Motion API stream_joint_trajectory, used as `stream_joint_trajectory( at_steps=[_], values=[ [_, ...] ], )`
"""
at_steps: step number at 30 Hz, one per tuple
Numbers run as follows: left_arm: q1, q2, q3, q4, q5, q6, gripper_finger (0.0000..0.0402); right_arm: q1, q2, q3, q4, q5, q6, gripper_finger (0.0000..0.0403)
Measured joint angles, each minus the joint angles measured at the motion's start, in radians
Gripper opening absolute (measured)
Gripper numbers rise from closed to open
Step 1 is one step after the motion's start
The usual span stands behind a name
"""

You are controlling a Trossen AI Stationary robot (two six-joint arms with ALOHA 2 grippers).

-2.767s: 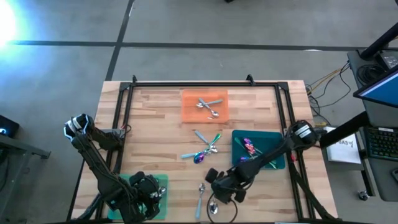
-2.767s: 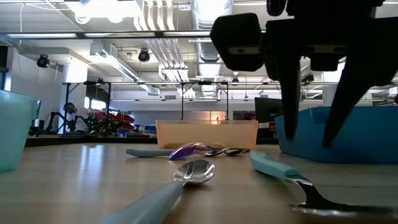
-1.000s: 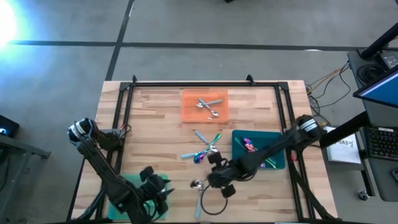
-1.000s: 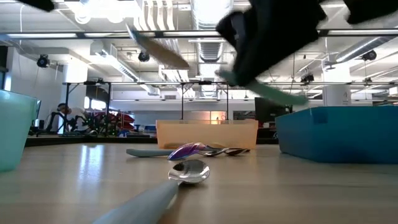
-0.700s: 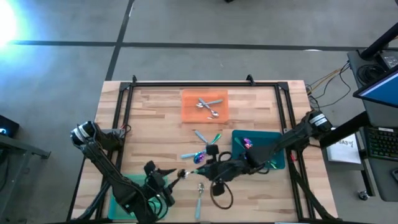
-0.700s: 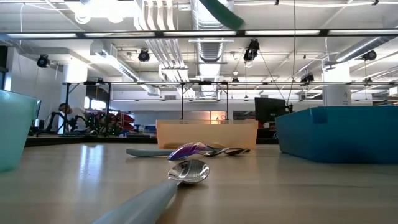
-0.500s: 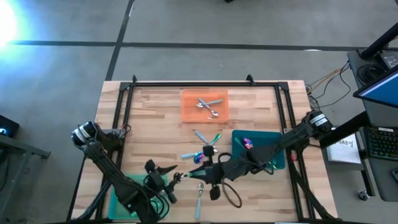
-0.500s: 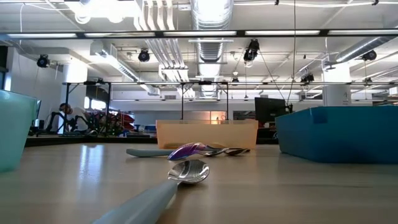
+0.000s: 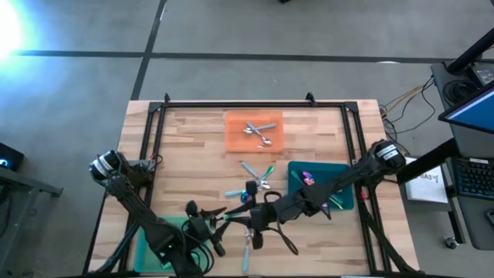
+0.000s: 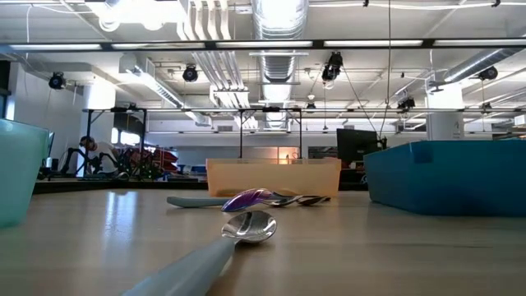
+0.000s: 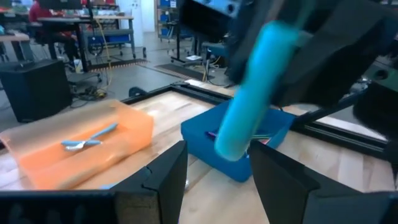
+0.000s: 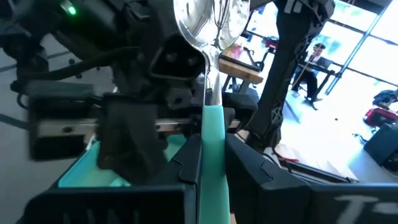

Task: Sort silverware by color (type)
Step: Put the green spoon into the green bin

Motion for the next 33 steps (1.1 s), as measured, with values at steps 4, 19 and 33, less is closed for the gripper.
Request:
stream_joint_trajectory(
  at_steps=[4, 19, 33],
  values=[
    [0.02, 0.0, 0.001, 0.102, -0.001, 0.136, 0.0159, -0.004, 0.001, 0.0, 0.014, 0.0, -0.01, 0.0036],
    [0.065, -0.002, 0.003, 0.132, -0.036, 0.144, 0.0052, -0.007, 0.001, 0.0, 0.018, 0.016, -0.007, 0.0036],
    [0.046, -0.08, 0.003, 0.041, 0.162, 0.151, 0.0026, -0.003, -0.089, 0.0, -0.276, 0.108, 0.192, 0.0179]
  ],
)
